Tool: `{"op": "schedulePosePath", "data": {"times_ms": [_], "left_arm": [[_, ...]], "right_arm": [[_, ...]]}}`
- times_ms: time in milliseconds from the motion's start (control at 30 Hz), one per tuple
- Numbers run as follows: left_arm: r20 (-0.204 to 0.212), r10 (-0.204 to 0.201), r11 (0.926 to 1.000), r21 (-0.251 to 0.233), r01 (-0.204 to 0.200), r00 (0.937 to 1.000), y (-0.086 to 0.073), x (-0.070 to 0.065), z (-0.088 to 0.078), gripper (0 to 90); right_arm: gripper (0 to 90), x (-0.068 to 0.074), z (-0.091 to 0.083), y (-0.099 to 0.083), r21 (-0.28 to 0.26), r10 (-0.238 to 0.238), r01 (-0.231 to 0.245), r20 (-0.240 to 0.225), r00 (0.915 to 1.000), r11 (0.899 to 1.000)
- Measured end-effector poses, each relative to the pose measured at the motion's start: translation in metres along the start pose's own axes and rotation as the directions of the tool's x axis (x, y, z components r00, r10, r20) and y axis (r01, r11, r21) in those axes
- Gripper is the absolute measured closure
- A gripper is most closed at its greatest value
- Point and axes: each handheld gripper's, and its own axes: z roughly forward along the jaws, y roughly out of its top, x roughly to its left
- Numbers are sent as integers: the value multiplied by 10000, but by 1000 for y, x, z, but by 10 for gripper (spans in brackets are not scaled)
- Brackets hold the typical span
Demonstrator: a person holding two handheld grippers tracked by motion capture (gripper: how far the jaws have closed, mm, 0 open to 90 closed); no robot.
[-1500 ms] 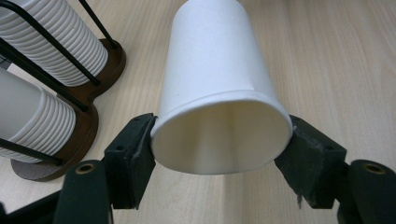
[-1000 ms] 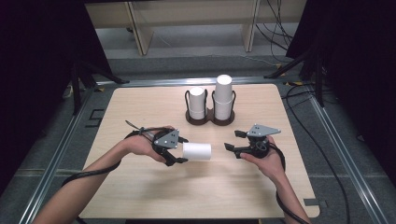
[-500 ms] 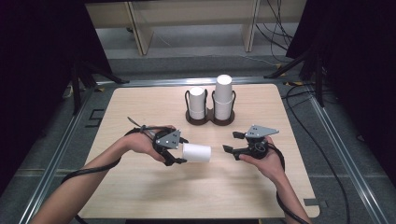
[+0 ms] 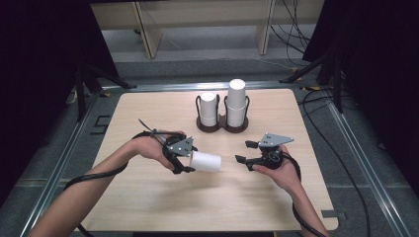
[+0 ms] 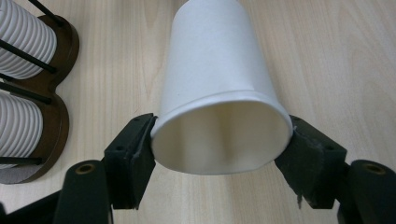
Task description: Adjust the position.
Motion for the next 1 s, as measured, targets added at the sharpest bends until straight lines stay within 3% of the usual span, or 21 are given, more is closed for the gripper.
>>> {"op": "schedulePosePath", "data": {"times_ms": [233,333,467,533,633,667,700,733,800,867,900,1000], "left_arm": [[-5,117,9991,417,-116,9999,4,4,-2,309],[-4,103,9983,582,-103,9999,4,7,-3,309],[106,234,9953,937,-243,9997,6,9,-4,308],[172,269,9939,1066,-286,9995,7,11,-4,308],[181,351,9908,1298,-372,9992,8,13,-5,308],[188,401,9889,1422,-423,9990,9,14,-5,308],[206,385,9887,1443,-410,9990,9,14,-5,308],[225,387,9882,1475,-416,9990,9,15,-5,308],[186,454,9861,1589,-477,9988,10,16,-5,308],[212,426,9852,1655,-455,9989,10,16,-5,308],[217,418,9846,1688,-449,9989,10,17,-5,308],[263,436,9823,1812,-476,9987,10,18,-6,308]], "right_arm": [[272,0,3,1,-57,-305,305,-49,9995,9995],[272,1,4,2,35,-168,168,-105,9998,9999],[273,2,5,3,10,-402,402,-192,9990,9992],[274,4,5,3,73,-207,209,-221,9995,9998],[274,4,6,4,100,-433,435,-236,9988,9990],[274,5,6,4,168,-310,316,-348,9989,9994],[274,4,7,5,103,-547,551,-326,9980,9984],[273,6,7,5,141,-284,289,-389,9988,9995],[274,6,8,6,169,-434,440,-373,9984,9989],[273,8,9,6,253,-240,251,-440,9987,9994],[274,7,10,7,150,-468,474,-363,9982,9988],[274,8,12,7,170,-475,482,-410,9980,9987]]}}
